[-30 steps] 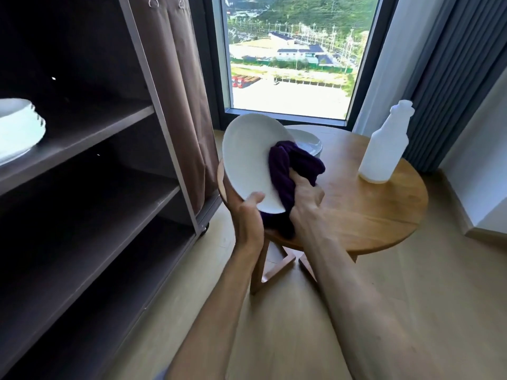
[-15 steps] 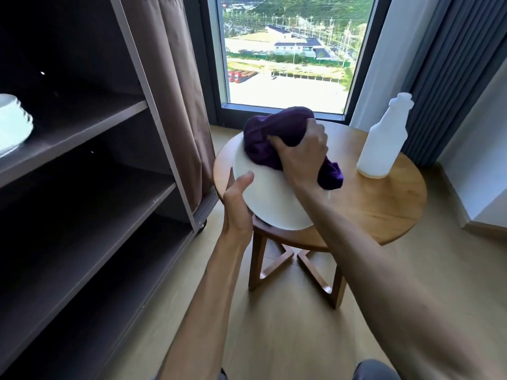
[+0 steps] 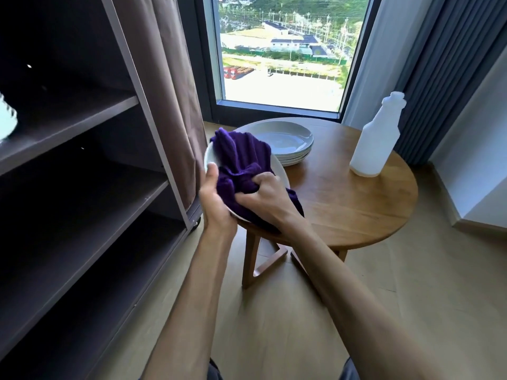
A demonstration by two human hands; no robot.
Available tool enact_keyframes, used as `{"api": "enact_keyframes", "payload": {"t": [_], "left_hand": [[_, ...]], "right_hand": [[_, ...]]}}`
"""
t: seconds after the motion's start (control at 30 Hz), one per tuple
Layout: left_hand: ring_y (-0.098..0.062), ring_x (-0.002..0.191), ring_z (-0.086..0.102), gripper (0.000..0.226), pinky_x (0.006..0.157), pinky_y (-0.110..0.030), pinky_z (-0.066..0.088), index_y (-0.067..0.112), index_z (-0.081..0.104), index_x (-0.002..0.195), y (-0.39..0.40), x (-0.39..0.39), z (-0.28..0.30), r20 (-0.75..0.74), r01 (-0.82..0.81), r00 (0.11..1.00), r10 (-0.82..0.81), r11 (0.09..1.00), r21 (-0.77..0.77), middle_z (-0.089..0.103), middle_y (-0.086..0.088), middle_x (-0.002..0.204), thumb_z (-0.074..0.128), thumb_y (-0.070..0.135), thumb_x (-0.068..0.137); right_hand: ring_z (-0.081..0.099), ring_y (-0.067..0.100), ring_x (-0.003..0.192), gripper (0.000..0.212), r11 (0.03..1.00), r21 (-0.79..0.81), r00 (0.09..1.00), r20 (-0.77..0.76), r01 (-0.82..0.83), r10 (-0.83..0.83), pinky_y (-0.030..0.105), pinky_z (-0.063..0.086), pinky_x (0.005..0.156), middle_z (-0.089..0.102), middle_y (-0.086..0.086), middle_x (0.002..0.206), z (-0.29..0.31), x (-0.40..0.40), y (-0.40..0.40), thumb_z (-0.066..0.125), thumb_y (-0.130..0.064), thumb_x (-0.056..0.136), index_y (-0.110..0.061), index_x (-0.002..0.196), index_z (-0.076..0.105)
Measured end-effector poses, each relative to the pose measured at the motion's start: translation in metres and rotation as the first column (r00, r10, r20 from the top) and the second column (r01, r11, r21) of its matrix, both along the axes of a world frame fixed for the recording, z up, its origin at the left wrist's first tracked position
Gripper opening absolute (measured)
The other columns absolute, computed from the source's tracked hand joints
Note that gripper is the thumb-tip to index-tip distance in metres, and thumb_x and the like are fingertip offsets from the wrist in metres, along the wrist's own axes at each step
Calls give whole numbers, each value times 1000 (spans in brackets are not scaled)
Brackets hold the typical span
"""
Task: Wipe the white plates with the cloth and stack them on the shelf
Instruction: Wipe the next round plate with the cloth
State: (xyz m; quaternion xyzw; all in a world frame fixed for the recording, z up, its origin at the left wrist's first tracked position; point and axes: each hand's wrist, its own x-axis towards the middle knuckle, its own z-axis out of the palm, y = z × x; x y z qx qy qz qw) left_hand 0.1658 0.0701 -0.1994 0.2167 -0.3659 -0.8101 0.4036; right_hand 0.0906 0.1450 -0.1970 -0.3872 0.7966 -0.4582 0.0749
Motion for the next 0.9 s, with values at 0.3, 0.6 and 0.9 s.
{"api": "enact_keyframes", "payload": {"t": [0.3, 0.6, 0.9], "left_hand": [[-33, 113, 69, 58, 92, -49, 58, 16, 57, 141, 2, 3, -4, 71, 2, 998, 3, 997, -77, 71, -14, 125, 55, 51, 94], [-42, 129, 58, 59, 112, -58, 44, 15, 56, 145, 20, -20, -11, 2, 182, 983, -182, 983, 13, 62, -22, 139, 53, 50, 97], [-33, 122, 65, 63, 109, -48, 49, 9, 63, 133, -3, -10, -12, -57, 22, 998, -20, 999, 31, 70, -17, 127, 38, 58, 104]], "right_hand": [[66, 43, 102, 52, 858, 135, 864, -171, 496, -473, 44, 51, 83, 70, 18, 108, 2, -37, -12, 70, -25, 81, -6, 126, 53], [63, 31, 87, 21, 936, -197, 940, -119, 292, -319, 34, 50, 80, 58, 5, 98, 29, -44, -38, 64, -24, 77, -16, 94, 75], [61, 7, 68, 29, 953, -278, 959, 217, -119, 183, 33, 49, 69, 69, -6, 69, 15, -1, -33, 60, -29, 89, -22, 63, 70]]}}
